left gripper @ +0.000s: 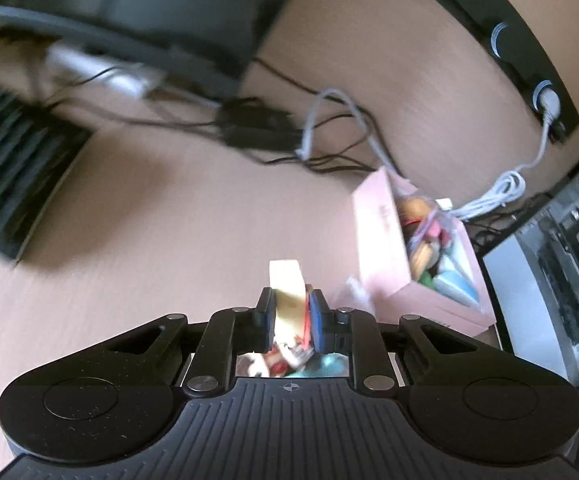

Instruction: Organize objects

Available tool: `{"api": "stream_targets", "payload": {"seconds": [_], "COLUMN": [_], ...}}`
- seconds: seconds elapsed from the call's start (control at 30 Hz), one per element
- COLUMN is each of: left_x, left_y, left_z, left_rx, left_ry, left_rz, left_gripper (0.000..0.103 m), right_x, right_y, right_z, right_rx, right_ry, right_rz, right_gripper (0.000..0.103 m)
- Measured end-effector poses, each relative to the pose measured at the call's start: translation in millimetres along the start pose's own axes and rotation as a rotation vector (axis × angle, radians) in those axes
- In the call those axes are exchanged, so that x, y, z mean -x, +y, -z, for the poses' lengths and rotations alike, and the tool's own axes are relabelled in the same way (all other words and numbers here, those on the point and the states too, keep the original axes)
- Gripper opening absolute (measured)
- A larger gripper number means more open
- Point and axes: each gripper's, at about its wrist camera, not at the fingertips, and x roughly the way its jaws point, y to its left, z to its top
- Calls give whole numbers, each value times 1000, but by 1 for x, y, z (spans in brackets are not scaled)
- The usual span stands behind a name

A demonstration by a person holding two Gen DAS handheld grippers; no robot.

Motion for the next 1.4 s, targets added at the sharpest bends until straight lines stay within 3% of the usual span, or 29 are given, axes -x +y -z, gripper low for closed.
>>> {"api": "stream_targets", "payload": {"seconds": [0.13,0.3,0.67,0.83,0.9,0.93,1.13,1.4], "left_x": [21,51,80,87,86,84,65,37], "left_y": [15,7,-12,-17,-18,-18,-24,-43], "left_z": [3,-9,-4,3,7,9,16,16], "left_rx": [53,43,10,-32,-52,-58,-87,-120], "left_ry": [-38,-111,-118,-97,-80,-70,-17,68], "left_rz": [-8,6,29,44,48,54,121,230], "left_gripper": [21,21,21,21,21,21,21,21], "right_x": [-7,-12,-66,-93,-87,-81,-24,59], "right_y": [17,23,25,22,23,24,12,-25], "right_z": [-8,-16,-57,-66,-65,-63,-40,-5], "right_rx": [55,77,-57,-105,-86,-81,-81,-197], "right_ry": [-17,-41,-47,8,10,11,-1,-37], "right_rz": [-44,-56,-104,-106,-88,-83,-55,66], "right_gripper": [82,82,80,43,27,24,21,20]}}
